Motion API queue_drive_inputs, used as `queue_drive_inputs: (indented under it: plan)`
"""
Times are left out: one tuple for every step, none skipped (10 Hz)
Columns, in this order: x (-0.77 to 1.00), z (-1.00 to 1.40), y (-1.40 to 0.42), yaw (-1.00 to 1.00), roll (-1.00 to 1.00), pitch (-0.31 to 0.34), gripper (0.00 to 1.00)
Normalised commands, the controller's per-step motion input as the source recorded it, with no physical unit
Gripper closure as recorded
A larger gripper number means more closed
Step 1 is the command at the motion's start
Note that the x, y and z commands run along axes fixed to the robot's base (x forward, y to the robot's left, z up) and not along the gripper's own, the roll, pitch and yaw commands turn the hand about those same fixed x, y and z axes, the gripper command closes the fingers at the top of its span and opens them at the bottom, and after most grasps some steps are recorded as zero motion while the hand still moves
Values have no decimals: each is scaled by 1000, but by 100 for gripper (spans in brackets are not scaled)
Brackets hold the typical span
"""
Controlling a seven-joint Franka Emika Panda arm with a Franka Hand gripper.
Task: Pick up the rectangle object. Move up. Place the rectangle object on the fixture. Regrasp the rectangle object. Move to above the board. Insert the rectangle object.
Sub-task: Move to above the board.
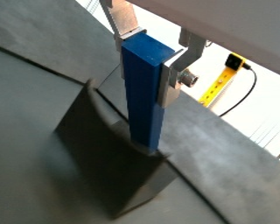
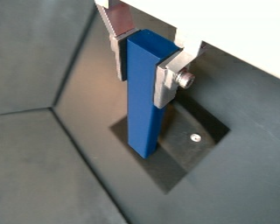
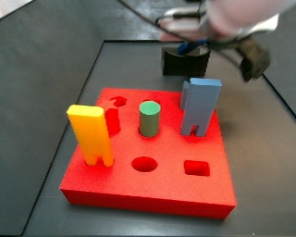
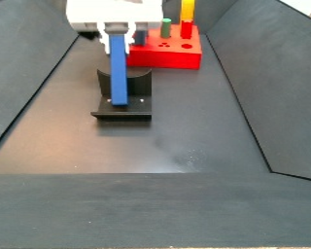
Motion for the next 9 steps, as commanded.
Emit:
queue_drive_inputs:
  plan:
    - [133,1000,10,-93,-54,-238,100]
    - [127,1000,10,-132,-47,-209,100]
    - [121,1000,12,-179,-41,-164,100]
    - [108,1000,15,-211,-32,-101,100]
    - [95,1000,18,-214,-24,-38,100]
    - [90,1000,19,-203,-21,-6,100]
    - [77,1000,21,-169,-15,55,100]
    - [69,1000,20,-139,-14,95,100]
    - [61,1000,18,-91,-18,144,100]
